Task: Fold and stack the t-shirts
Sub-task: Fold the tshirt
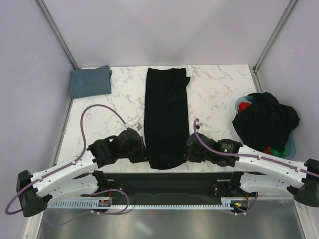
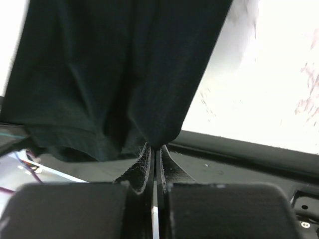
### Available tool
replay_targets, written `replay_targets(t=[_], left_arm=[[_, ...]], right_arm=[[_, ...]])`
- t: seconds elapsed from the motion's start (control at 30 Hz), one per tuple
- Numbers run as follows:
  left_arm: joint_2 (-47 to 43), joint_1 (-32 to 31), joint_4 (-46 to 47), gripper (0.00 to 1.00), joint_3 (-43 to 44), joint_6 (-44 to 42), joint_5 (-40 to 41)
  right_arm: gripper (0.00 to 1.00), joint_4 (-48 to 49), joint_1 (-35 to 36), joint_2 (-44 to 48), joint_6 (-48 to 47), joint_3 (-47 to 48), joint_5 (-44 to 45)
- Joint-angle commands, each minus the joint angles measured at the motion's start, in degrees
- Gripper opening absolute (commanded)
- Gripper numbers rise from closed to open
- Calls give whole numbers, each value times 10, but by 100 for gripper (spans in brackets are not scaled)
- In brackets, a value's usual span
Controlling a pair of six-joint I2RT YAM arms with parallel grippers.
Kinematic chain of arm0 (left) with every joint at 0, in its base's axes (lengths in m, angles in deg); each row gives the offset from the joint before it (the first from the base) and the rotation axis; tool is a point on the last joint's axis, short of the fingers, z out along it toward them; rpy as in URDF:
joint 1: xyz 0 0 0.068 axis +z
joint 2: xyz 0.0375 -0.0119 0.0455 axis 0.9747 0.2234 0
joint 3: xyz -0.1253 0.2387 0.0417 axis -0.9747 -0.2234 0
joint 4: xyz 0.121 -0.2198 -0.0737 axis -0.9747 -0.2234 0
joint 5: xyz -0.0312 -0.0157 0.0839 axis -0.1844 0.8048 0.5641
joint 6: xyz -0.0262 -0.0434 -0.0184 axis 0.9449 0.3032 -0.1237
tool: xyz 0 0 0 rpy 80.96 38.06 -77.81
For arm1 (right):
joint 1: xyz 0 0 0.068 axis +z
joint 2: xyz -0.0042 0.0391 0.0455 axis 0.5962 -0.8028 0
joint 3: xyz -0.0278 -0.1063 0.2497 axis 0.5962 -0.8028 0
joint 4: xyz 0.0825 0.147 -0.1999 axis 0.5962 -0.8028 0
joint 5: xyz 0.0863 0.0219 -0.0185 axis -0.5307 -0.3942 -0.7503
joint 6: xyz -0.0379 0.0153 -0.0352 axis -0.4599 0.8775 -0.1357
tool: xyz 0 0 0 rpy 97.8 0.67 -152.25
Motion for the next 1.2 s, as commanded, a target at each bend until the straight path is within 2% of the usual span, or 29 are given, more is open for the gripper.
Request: replay_targets(t=[0.0, 0.13, 0.4, 0.73, 1.17], left_arm=[[20, 4, -52, 2, 46, -41, 62], [83, 19, -56, 2, 95, -70, 84], [194, 123, -55, 2, 221, -162, 67], [337, 207, -49, 2, 326, -229, 43], [463, 283, -47, 2, 440, -303, -8]], right_arm=[[0, -44, -23, -21, -44, 66, 63], [0, -39, -84, -61, -111, 110, 69], [0, -10, -194, -154, -236, 208, 44], [0, 19, -264, -254, -302, 281, 3], [0, 41, -332, -373, -357, 367, -55]])
